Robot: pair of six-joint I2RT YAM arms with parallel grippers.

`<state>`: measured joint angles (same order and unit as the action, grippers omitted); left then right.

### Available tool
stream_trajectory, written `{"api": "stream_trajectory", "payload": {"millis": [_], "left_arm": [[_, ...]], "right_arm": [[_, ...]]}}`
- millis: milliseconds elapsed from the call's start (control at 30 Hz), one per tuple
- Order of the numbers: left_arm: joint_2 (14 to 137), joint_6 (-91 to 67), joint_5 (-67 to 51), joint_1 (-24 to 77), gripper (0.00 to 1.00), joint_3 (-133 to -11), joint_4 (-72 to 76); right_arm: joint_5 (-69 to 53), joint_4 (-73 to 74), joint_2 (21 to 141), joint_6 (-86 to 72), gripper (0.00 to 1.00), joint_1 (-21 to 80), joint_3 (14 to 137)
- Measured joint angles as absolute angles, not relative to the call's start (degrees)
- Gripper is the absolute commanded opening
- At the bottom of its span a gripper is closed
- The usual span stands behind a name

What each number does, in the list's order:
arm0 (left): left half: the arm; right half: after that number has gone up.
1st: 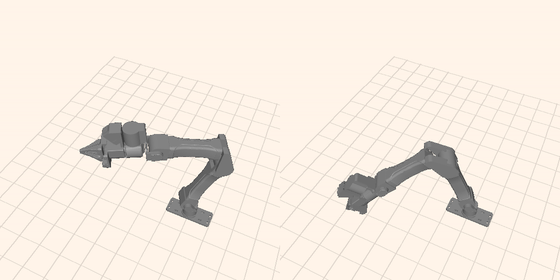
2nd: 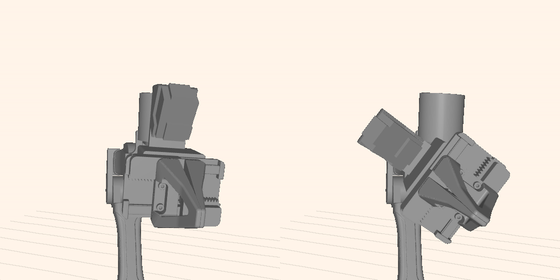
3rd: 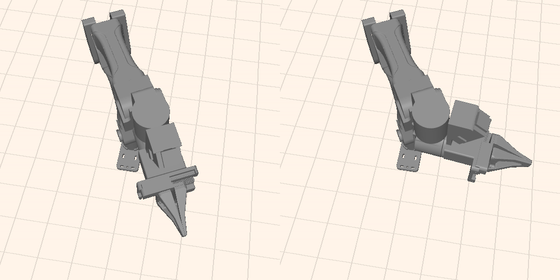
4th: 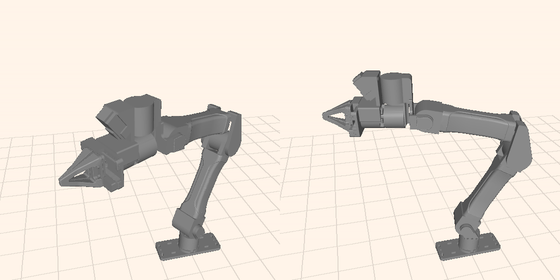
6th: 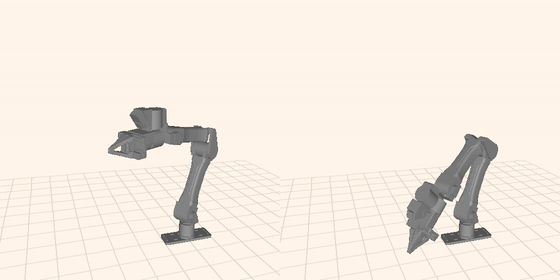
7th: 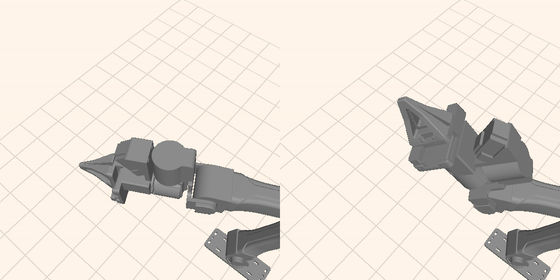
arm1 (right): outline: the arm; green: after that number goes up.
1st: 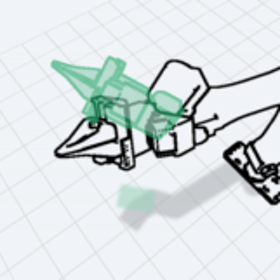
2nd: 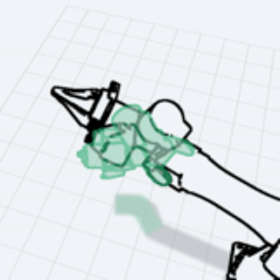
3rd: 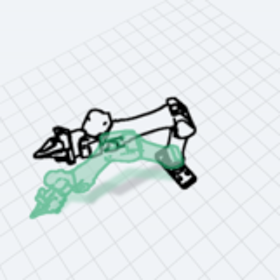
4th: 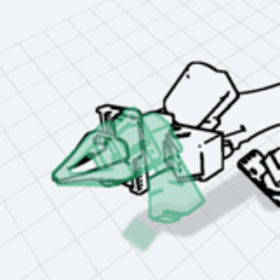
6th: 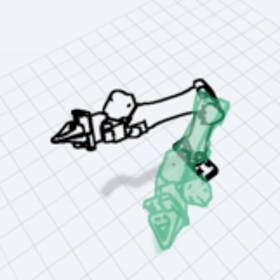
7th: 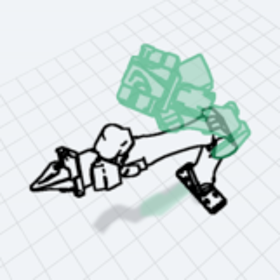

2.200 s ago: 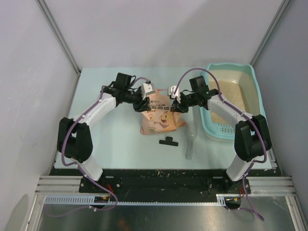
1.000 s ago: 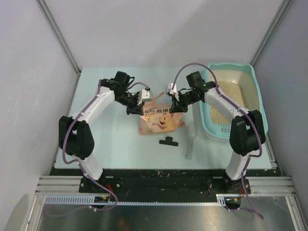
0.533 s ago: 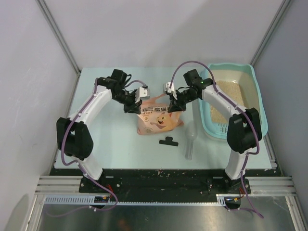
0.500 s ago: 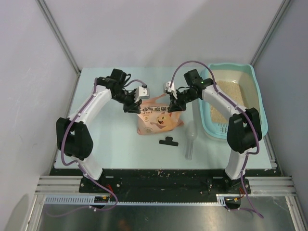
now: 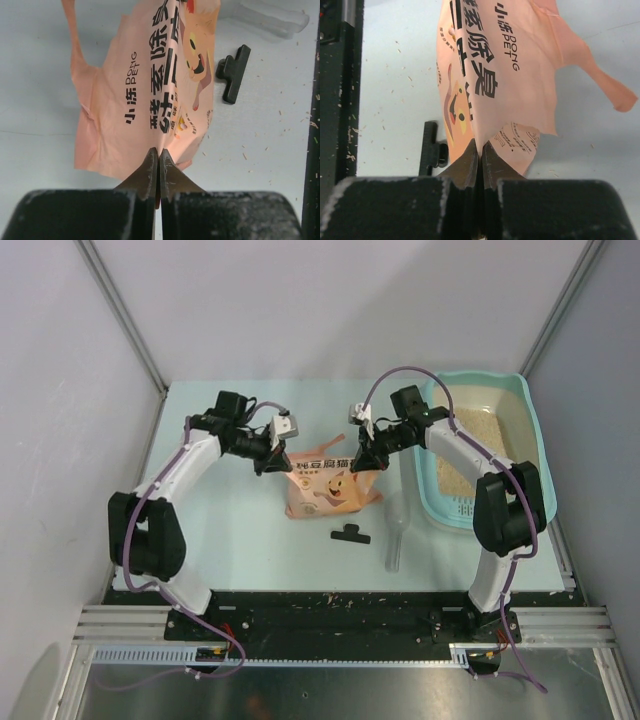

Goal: Fill the litter box with clean litter

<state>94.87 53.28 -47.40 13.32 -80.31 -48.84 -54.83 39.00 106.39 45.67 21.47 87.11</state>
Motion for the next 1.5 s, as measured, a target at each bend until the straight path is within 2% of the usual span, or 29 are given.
{"api": "stream_trajectory", "payload": {"millis": [133, 267, 367, 633, 733, 800, 933, 1067, 1100, 1333, 1500], "left_arm": [[92.16, 51.55, -51.88, 11.46, 0.02, -75.20, -44.07], [91.94, 49.82, -52.29, 11.49, 0.28, -75.13, -43.07], [91.94, 48.64, -51.40, 12.16, 0.37, -76.99, -43.44], [93.03, 49.06, -50.98, 22.57, 0.47, -85.14, -42.26], [95.15, 49.82, -50.83, 26.13, 0.56, -85.73, -41.89], [97.43, 50.06, -50.33, 27.44, 0.56, -85.73, -41.43], [100.90, 50.06, -48.66, 28.27, 0.50, -85.69, -40.36], [101.12, 50.04, -46.85, 28.53, 0.33, -84.77, -38.41], [101.12, 50.02, -46.57, 28.53, 0.34, -84.36, -37.76], [99.77, 46.63, -47.62, 28.47, 0.52, -83.31, -36.73], [96.09, 45.01, -48.18, 28.49, 0.59, -83.31, -34.72]], "right_arm": [[-56.40, 39.03, 106.39, 44.66, 0.00, 21.37, 87.00], [-56.42, 39.29, 106.39, 44.66, 0.00, 21.37, 87.00], [-56.34, 39.62, 106.39, 44.82, 0.00, 21.37, 87.00], [-56.14, 39.62, 106.39, 45.04, 0.00, 21.63, 87.00], [-56.12, 39.62, 106.39, 45.04, 0.00, 21.63, 87.00], [-56.05, 39.59, 106.39, 45.04, 0.00, 21.65, 87.00], [-55.72, 39.53, 106.39, 45.06, 0.00, 21.78, 87.00], [-55.42, 39.57, 106.39, 45.52, 0.00, 22.00, 87.00], [-55.33, 39.57, 106.34, 45.76, 0.00, 22.06, 87.00], [-54.46, 40.91, 105.67, 48.25, 0.00, 22.63, 87.00], [-54.43, 41.60, 105.43, 48.58, 0.00, 22.74, 87.00]]}}
